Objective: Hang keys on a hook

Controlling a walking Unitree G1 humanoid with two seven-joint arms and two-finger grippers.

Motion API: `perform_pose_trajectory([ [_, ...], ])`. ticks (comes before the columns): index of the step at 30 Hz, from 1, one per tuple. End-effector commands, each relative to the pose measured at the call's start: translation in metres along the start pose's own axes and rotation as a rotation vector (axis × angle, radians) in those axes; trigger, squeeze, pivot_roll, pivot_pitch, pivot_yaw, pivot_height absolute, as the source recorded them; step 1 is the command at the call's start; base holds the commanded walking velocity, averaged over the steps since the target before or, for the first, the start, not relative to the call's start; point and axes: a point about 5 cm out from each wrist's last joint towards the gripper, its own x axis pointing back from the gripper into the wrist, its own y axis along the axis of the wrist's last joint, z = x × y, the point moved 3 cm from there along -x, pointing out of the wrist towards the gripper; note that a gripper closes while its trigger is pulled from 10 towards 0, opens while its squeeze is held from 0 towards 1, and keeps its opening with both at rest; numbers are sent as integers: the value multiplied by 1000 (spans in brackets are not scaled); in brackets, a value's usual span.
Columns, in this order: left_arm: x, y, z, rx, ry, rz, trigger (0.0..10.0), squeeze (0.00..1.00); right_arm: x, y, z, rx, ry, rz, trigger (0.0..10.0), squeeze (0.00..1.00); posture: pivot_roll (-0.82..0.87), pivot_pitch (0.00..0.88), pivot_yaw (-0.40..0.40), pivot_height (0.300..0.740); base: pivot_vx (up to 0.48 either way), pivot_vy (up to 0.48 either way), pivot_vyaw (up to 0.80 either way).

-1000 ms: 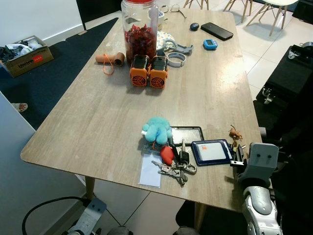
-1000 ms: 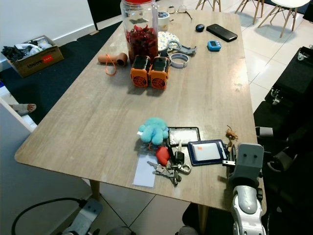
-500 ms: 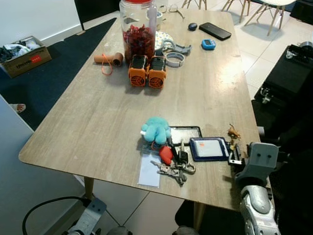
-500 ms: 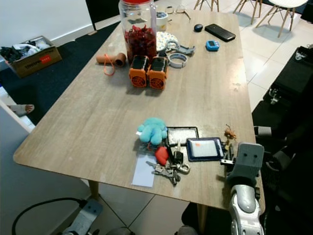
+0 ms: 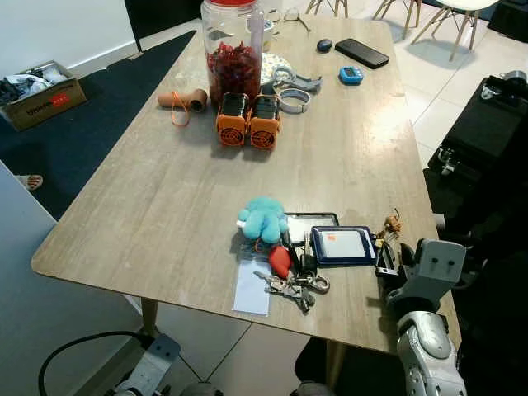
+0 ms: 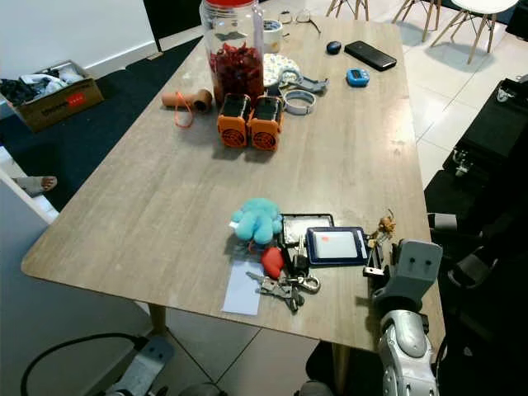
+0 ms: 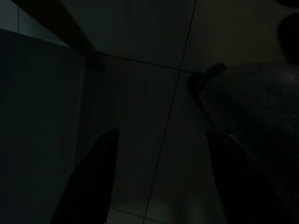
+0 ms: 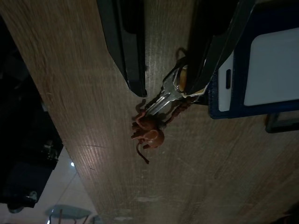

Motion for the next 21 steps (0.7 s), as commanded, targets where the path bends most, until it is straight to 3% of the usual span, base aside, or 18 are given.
perform_pose_trajectory([
  [1,3,-9,3,-20,6,31,10000,59,7,-22,1,-19,2,100,10000,0,39,127,7,740,0,0,0],
  [13,3,-11,3,-31,11,39,10000,75,8,-25,3,-44,-8,126,9961,0,40,128,7,740,0,0,0],
  [14,3,-11,3,-32,11,39,10000,75,9,-25,3,-44,-9,127,8706,0,40,128,7,740,0,0,0],
  [15,3,-11,3,-32,11,39,10000,75,9,-25,3,-45,-10,127,8706,0,40,128,7,740,0,0,0],
  [16,3,-12,3,-33,12,39,10000,75,9,-25,3,-45,-11,127,5255,0,41,128,7,740,0,0,0],
  [19,3,-12,3,-33,12,39,10000,75,9,-25,3,-45,-11,127,5255,0,41,128,7,740,0,0,0],
  [20,3,-12,3,-34,13,40,10000,75,9,-25,3,-46,-12,127,3176,0,42,127,7,740,0,0,0],
  [21,3,-12,3,-34,13,40,10000,75,9,-25,3,-46,-12,127,3176,0,42,127,7,740,0,0,0],
])
